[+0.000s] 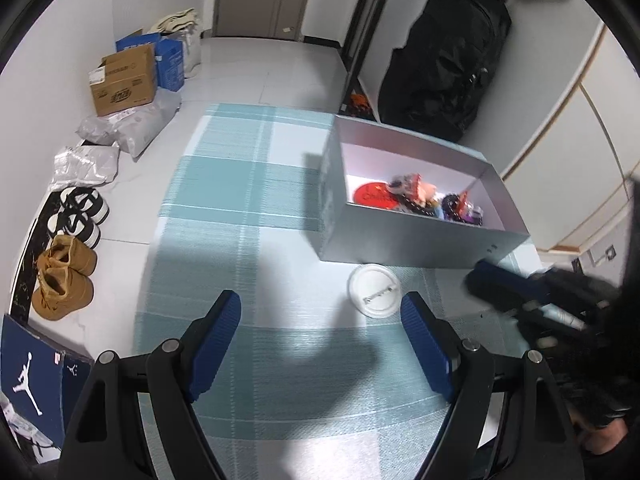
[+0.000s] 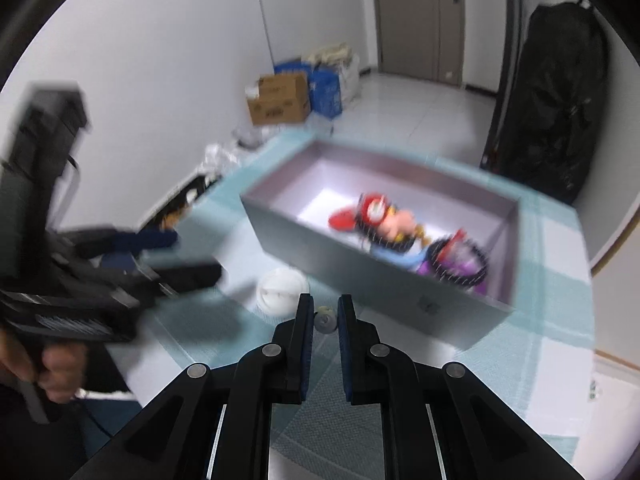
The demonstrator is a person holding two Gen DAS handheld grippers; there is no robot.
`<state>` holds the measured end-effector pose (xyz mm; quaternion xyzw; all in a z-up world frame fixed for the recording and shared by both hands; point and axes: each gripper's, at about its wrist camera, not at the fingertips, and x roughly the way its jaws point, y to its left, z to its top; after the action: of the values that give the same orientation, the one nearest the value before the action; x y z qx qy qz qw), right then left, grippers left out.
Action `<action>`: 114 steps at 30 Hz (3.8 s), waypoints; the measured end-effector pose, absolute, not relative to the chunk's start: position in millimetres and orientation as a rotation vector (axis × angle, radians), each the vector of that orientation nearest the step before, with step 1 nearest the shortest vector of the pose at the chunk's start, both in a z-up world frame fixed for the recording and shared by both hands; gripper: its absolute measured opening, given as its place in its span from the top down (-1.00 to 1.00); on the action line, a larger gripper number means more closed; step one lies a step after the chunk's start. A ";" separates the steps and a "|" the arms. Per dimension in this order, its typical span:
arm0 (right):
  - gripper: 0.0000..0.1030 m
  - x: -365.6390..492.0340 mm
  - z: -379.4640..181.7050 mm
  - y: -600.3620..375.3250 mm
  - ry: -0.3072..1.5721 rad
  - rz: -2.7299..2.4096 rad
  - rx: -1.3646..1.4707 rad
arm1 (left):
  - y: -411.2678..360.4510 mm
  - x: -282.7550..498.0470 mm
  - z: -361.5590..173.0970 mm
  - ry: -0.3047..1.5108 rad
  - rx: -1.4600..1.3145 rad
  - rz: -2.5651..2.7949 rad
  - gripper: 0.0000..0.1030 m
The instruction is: Organize jewelry
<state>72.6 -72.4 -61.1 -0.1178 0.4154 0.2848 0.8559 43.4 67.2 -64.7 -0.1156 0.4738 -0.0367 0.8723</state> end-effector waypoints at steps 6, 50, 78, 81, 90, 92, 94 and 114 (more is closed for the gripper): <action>0.79 63.0 -37.4 -91.8 0.812 0.600 -0.181 | 52.3 47.5 -71.2 1.010 -0.192 -0.077 -0.53; 0.78 61.9 -15.2 -135.7 0.812 0.571 -0.095 | 6.8 51.7 -82.3 1.041 -0.042 -0.231 1.00; 0.78 61.5 -15.5 -128.5 0.810 0.580 -0.100 | -18.1 42.6 -87.1 1.042 0.108 -0.216 -0.23; 0.78 62.9 -15.1 -132.0 0.813 0.571 -0.087 | -23.1 43.3 -85.4 1.038 0.105 -0.271 0.26; 0.78 64.2 -11.6 -133.4 0.814 0.572 -0.062 | -10.3 50.6 -66.7 1.013 -0.029 -0.327 0.27; 0.78 66.4 -11.1 -134.2 0.818 0.576 -0.045 | -8.5 48.1 -56.2 0.973 -0.045 -0.329 0.27; 0.78 69.5 -10.3 -135.2 0.822 0.578 -0.024 | -6.6 52.0 -44.1 0.935 -0.075 -0.334 0.27; 0.78 131.2 -16.2 -137.0 0.889 0.578 0.198 | 30.9 110.5 -25.3 0.901 -0.375 -0.316 0.27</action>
<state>131.2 -137.0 -16.2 0.0942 0.4231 0.2754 0.8581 110.5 30.9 -25.3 -0.1792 0.4309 -0.1512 0.8714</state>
